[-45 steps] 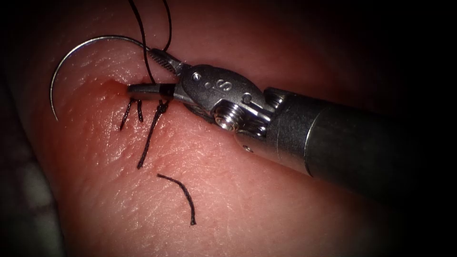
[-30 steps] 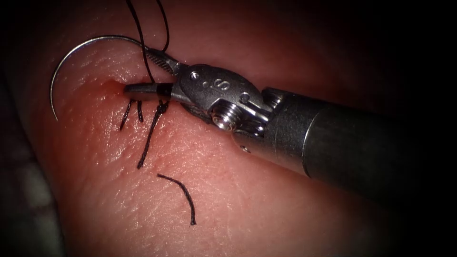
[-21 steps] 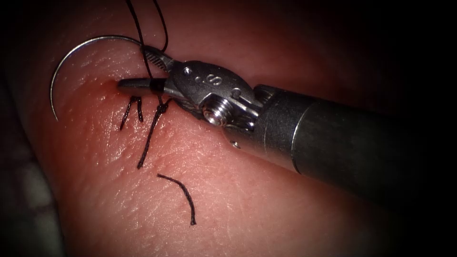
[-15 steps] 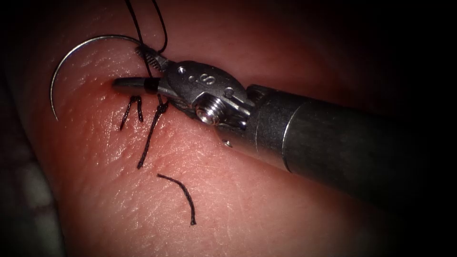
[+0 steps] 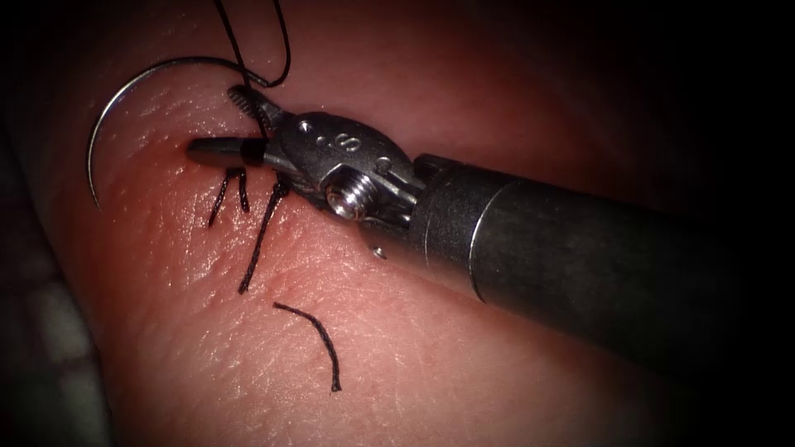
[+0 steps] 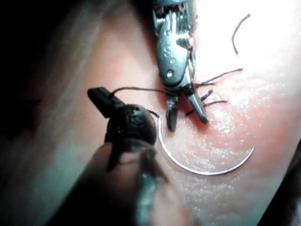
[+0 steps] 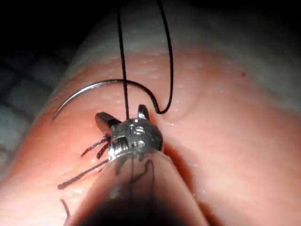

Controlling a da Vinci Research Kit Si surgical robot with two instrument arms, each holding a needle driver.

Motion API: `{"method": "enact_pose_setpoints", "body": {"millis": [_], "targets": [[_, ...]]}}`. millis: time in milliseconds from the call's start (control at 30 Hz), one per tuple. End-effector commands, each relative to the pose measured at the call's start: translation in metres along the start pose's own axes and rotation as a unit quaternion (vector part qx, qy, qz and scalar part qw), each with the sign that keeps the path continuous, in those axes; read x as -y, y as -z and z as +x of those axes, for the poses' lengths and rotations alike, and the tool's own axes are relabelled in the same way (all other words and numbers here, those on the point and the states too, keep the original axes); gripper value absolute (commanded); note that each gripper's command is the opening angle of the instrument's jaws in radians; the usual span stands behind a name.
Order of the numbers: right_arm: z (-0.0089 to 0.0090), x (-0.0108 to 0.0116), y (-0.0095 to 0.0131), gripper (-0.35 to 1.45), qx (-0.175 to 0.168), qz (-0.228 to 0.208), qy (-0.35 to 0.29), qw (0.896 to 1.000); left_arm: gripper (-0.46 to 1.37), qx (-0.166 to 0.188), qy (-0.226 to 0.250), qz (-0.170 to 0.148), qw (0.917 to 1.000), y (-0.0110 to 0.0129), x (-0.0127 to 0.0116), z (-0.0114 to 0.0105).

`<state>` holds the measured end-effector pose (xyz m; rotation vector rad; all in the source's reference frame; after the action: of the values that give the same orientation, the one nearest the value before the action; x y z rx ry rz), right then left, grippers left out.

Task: Wound Closure
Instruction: Cut the suture with the right gripper

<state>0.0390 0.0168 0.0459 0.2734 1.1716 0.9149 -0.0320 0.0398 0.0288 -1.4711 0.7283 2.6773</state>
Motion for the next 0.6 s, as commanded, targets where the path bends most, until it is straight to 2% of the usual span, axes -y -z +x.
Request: {"method": "enact_pose_setpoints", "body": {"millis": [33, 433, 600], "targets": [[0.0000, 0.0000, 0.0000, 0.98, 0.000, 0.002, 0.001, 1.000, -0.35, 0.000, -0.001, -0.001, 1.0000, 0.0000, 0.0000, 0.0000], [-0.0004, 0.0001, -0.0005, 0.96, -0.001, 0.001, 0.003, 1.000, -0.35, -0.001, 0.006, 0.004, 1.0000, -0.0006, 0.0015, 0.0009], [-0.0005, 0.0002, -0.0009, 0.79, -0.001, 0.001, 0.004, 1.000, -0.35, -0.001, 0.005, 0.007, 1.0000, -0.0006, 0.0012, 0.0008]]}}
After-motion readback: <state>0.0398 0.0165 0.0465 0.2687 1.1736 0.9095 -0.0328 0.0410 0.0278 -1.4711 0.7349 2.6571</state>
